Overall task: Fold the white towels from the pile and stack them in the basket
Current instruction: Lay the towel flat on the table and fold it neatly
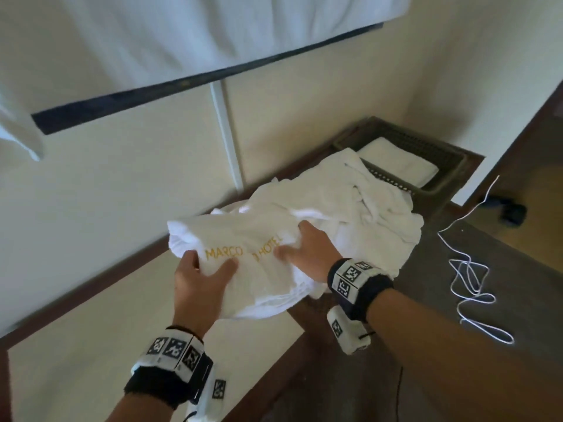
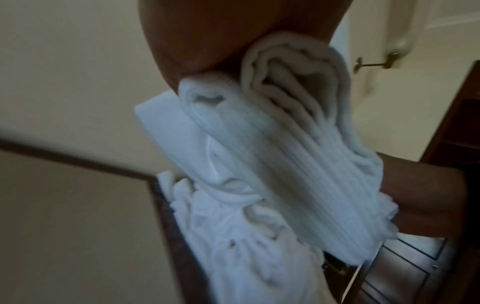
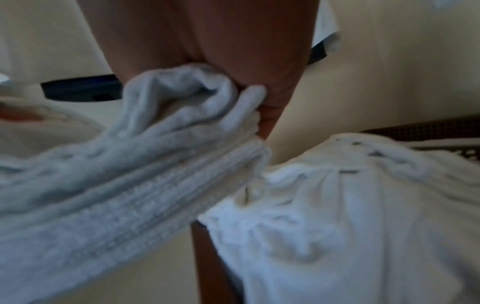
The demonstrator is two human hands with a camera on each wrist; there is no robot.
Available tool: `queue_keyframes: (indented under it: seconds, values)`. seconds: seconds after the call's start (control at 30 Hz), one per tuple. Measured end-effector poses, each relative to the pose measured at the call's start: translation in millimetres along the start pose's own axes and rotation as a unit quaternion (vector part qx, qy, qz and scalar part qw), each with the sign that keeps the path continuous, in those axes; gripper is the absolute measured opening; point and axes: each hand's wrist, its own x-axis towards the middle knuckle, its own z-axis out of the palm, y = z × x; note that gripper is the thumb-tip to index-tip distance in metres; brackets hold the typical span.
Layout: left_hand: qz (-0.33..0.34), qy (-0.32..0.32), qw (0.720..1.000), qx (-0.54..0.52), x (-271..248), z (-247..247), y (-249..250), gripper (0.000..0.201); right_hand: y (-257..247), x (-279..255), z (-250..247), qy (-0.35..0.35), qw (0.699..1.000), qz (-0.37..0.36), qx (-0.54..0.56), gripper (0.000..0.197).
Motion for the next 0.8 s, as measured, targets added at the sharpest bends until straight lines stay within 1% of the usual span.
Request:
queue_keyframes:
  seconds: [0.1,0.17,0.27,0.33,0.47,0.57,0.63,0.8]
  values:
    - [0.049,-0.01,0.998,-0.025,-17,65,53,0.029,26,5,-74,-0.006,0.999,-0.02,0.031,0.047]
    - [0.073,-0.009,0.996,-0.041,-24,110,86,0.029,44,9,-125,0.003,0.999,-0.03,0.023,0.05]
    - [0.1,-0.021,0.994,-0.035,-31,183,124,0.032,82,18,-198,0.052,0.998,-0.021,0.007,0.06]
    - [0.109,-0.052,0.992,-0.034,-31,234,142,0.032,110,23,-245,0.09,0.996,-0.007,0.003,0.061]
    - [0.101,-0.126,0.985,-0.057,-19,335,161,0.033,164,32,-326,0.148,0.989,0.019,-0.014,0.053]
    - [0.085,-0.175,0.979,-0.055,-4,403,167,0.035,202,44,-371,0.177,0.982,0.042,-0.043,0.048]
    - [0.074,-0.203,0.974,-0.06,8,452,169,0.035,230,58,-403,0.195,0.977,0.061,-0.065,0.049]
    - [0.06,-0.257,0.962,-0.072,48,563,176,0.034,284,111,-470,0.206,0.967,0.11,-0.106,0.053]
